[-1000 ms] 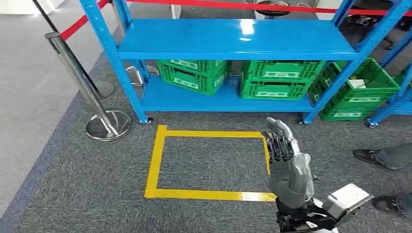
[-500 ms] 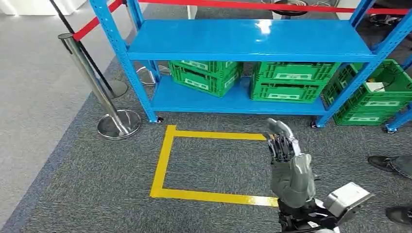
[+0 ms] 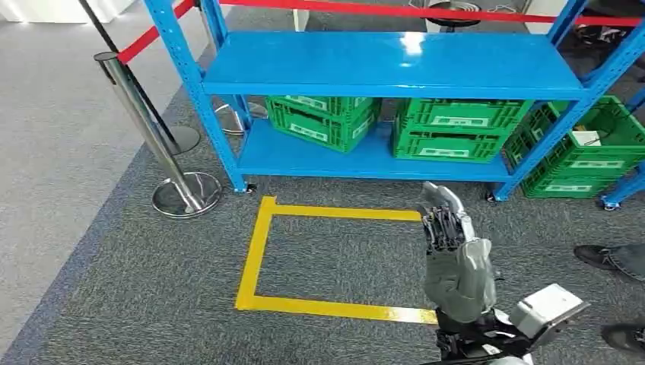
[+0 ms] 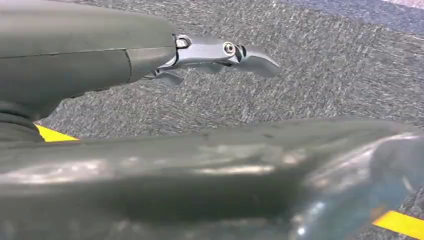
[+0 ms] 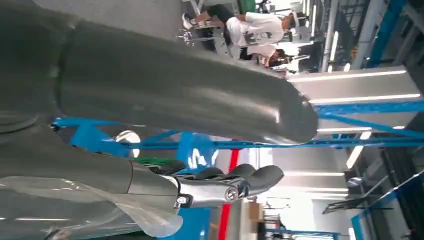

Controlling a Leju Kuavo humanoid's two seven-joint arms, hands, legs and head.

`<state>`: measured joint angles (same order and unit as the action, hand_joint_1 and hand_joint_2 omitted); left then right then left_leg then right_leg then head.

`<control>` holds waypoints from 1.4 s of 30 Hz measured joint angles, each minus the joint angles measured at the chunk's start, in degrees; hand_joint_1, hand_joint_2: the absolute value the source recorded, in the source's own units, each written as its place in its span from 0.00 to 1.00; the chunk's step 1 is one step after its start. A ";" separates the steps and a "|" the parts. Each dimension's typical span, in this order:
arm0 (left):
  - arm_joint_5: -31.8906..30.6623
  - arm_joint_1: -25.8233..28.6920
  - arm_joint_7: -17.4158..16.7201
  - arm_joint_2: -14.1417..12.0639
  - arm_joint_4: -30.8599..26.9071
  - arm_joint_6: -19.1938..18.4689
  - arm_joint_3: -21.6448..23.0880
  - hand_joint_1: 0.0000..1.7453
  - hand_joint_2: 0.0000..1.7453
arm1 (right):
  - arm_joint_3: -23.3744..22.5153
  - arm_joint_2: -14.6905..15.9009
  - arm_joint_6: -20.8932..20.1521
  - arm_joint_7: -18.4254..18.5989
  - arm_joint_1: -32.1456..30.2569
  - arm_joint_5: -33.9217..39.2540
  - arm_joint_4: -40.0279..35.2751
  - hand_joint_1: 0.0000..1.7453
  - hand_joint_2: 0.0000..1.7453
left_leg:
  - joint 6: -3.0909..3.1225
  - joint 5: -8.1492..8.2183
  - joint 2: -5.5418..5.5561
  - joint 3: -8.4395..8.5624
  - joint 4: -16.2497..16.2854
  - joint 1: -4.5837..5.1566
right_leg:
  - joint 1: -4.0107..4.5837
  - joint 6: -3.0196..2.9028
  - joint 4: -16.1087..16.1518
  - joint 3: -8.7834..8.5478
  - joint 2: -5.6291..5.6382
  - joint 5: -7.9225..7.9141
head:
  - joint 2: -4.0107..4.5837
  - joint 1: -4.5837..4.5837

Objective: Take the parts from the cabinet and place them on the table.

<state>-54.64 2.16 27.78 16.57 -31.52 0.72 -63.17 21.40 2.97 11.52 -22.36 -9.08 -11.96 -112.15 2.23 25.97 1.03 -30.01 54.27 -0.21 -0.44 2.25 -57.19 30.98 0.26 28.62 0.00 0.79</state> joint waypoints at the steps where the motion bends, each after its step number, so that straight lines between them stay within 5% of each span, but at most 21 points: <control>1: 0.00 -0.04 0.00 0.11 0.00 -0.09 -0.11 0.00 0.00 | 0.00 0.00 0.00 -0.07 0.19 0.00 0.02 0.00 0.00 | 0.30 -0.18 -0.03 0.33 -0.35 -0.09 | -0.07 0.22 -2.39 1.19 0.06 1.49 | 0.00 0.06; 4: -0.02 -0.08 0.00 0.15 0.00 -0.22 -0.31 0.00 0.00 | 0.09 0.00 0.09 -0.02 -0.11 0.04 0.13 0.00 0.00 | 0.17 0.21 -0.07 0.38 -0.25 -0.18 | -0.73 1.24 -15.12 8.24 0.05 6.70 | 0.00 -0.05; 5: -0.04 -0.02 0.00 0.17 0.00 -0.31 -0.37 0.00 0.00 | 0.09 0.00 0.11 -0.02 -0.10 0.04 0.18 0.00 0.00 | -0.08 0.38 -0.06 0.43 -0.09 -0.33 | -0.92 1.57 -16.33 9.30 0.00 6.22 | 0.00 0.06; 6: -0.04 0.00 0.00 0.26 0.00 -0.39 -0.48 0.00 0.00 | 0.11 0.00 0.13 -0.04 -0.09 0.07 0.17 0.00 0.00 | -0.44 0.69 0.01 0.55 0.18 -0.56 | -1.14 1.95 -14.56 8.66 -0.05 4.23 | 0.00 -0.02; 8: -0.15 0.01 0.00 0.37 0.00 -0.42 -0.63 0.00 0.00 | 0.11 0.00 0.17 -0.02 0.00 0.09 0.17 0.00 0.00 | -1.44 1.79 0.22 0.73 1.38 -1.25 | -1.74 2.73 -5.18 4.28 -0.13 -1.39 | 0.00 0.02; 9: -0.20 0.02 0.00 0.33 0.00 -0.44 -0.68 0.00 0.00 | 0.11 0.00 0.17 -0.07 0.04 0.09 0.18 0.00 0.00 | -2.09 2.61 0.25 0.63 2.39 -1.35 | -1.96 3.38 -1.61 2.43 0.04 -1.56 | 0.00 0.13; 11: -0.26 -0.01 0.07 0.20 -0.15 -0.48 -0.85 0.00 0.00 | 0.20 0.02 0.15 -0.13 -0.01 0.13 0.24 0.00 0.00 | -2.80 3.30 0.45 -0.03 3.42 -0.96 | -1.53 1.08 -1.95 1.90 0.63 -0.40 | 0.00 0.35; 15: -0.42 -0.07 0.07 0.33 -0.17 -0.50 -1.09 0.00 0.00 | 0.13 0.02 0.17 -0.22 -0.04 0.11 0.24 0.00 0.00 | -3.40 4.35 0.14 0.39 4.25 -1.32 | -1.49 -0.57 -2.08 1.39 0.42 0.21 | 0.00 -0.02; 16: -0.46 -0.16 0.07 0.35 -0.17 -0.50 -1.09 0.00 0.00 | 0.13 0.02 0.17 -0.26 0.00 0.09 0.22 0.00 0.00 | -3.54 5.66 -0.28 -0.96 7.24 -1.27 | -1.44 -0.98 -2.04 0.99 0.21 0.48 | 0.00 -0.18; 18: -0.46 -0.23 0.07 0.31 -0.17 -0.50 -1.09 0.00 0.00 | 0.13 0.02 0.17 -0.26 -0.03 0.09 0.24 0.00 0.00 | -3.67 9.41 -0.40 -6.37 16.99 -1.27 | -1.17 -1.46 -2.04 0.65 -0.15 0.96 | 0.00 -0.15; 20: -0.50 -0.06 0.07 0.33 -0.17 -0.50 -1.11 0.00 0.00 | 0.13 0.02 0.17 -0.24 -0.05 0.09 0.24 0.00 0.00 | -3.36 10.05 -0.40 -10.63 23.05 -1.21 | -0.88 -1.61 -2.04 0.20 -0.20 1.42 | 0.00 -0.13; 22: -0.57 0.10 0.07 0.35 -0.17 -0.50 -1.18 0.00 0.00 | 0.13 0.02 0.17 -0.24 -0.05 0.09 0.24 0.00 0.00 | -2.42 4.94 -0.40 -9.91 18.72 -0.81 | -0.58 -1.60 -2.03 -0.84 -0.14 2.12 | 0.00 -0.18; 24: -0.57 0.12 0.07 0.33 -0.20 -0.53 -1.20 0.00 0.00 | 0.15 0.02 0.17 -0.26 -0.01 0.09 0.24 0.00 0.00 | -0.69 -1.53 -0.42 -6.57 8.92 0.14 | -0.40 -1.45 -1.85 -1.94 -0.22 2.96 | 0.00 -0.13; 25: -0.59 0.12 0.07 0.11 -0.28 -0.55 -1.29 0.00 0.00 | 0.15 0.02 0.17 -0.26 0.02 0.09 0.26 0.00 0.00 | 0.09 -0.56 -0.59 -5.86 8.14 0.40 | -0.38 -1.24 -1.71 -1.61 -0.37 3.31 | 0.00 0.22; 27: -0.63 0.10 0.11 0.24 -0.44 -0.55 -1.29 0.00 0.00 | 0.17 0.02 0.20 -0.28 0.01 0.11 0.24 0.00 0.00 | 0.43 0.58 -0.77 -5.07 6.04 0.89 | -0.48 -0.65 -1.67 -1.90 -0.36 3.43 | 0.00 -0.15; 31: -0.63 0.31 0.15 0.33 -0.50 -0.57 -1.46 0.00 0.00 | 0.17 0.02 0.22 -0.37 0.20 0.09 0.09 0.00 0.00 | 0.36 0.49 -0.74 -3.07 3.39 0.19 | -0.42 0.31 -2.70 -1.50 -0.43 4.77 | 0.00 0.04; 34: -0.76 0.11 0.15 0.50 -0.52 -0.72 -1.55 0.00 0.00 | 0.24 0.02 0.22 -0.31 0.10 0.13 0.18 0.00 0.00 | 0.56 1.33 -0.74 -2.38 3.38 0.32 | -0.41 0.73 -15.39 6.51 -0.32 9.13 | 0.00 0.20; 35: -0.76 0.14 0.15 0.55 -0.52 -0.74 -1.57 0.00 0.00 | 0.24 0.02 0.22 -0.31 0.08 0.13 0.24 0.00 0.00 | 0.50 1.71 -0.72 -2.02 3.42 0.38 | -0.38 0.79 -17.97 8.79 -0.33 9.02 | 0.00 0.17; 37: -0.83 0.20 0.15 0.57 -0.52 -0.74 -1.64 0.00 0.00 | 0.26 0.02 0.26 -0.31 0.08 0.13 0.28 0.00 0.00 | 0.36 2.62 -0.68 -0.77 3.43 0.43 | -0.37 0.79 -14.75 8.82 -0.33 4.20 | 0.00 0.17; 39: -0.98 0.16 0.15 0.63 -0.55 -0.77 -1.70 0.00 0.00 | 0.26 0.02 0.26 -0.31 0.09 0.13 0.28 0.00 0.00 | 0.06 3.80 -0.59 0.94 3.48 0.46 | -0.36 0.38 -4.46 4.96 -0.34 -2.91 | 0.00 0.20; 42: -1.07 -0.12 0.15 0.66 -0.57 -0.83 -1.84 0.00 0.00 | 0.31 0.04 0.24 -0.26 0.23 0.13 0.42 0.00 0.00 | -0.85 4.56 -0.51 0.43 3.80 0.53 | 0.18 -0.83 -2.02 2.92 -0.26 -0.93 | 0.00 0.09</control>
<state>-55.71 2.04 27.93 17.22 -32.09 -0.11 -65.00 21.70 3.02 11.76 -22.62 -8.86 -11.83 -111.73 1.37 30.53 0.52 -29.58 58.07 0.31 -0.26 1.42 -59.21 33.90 0.00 27.69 0.00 0.88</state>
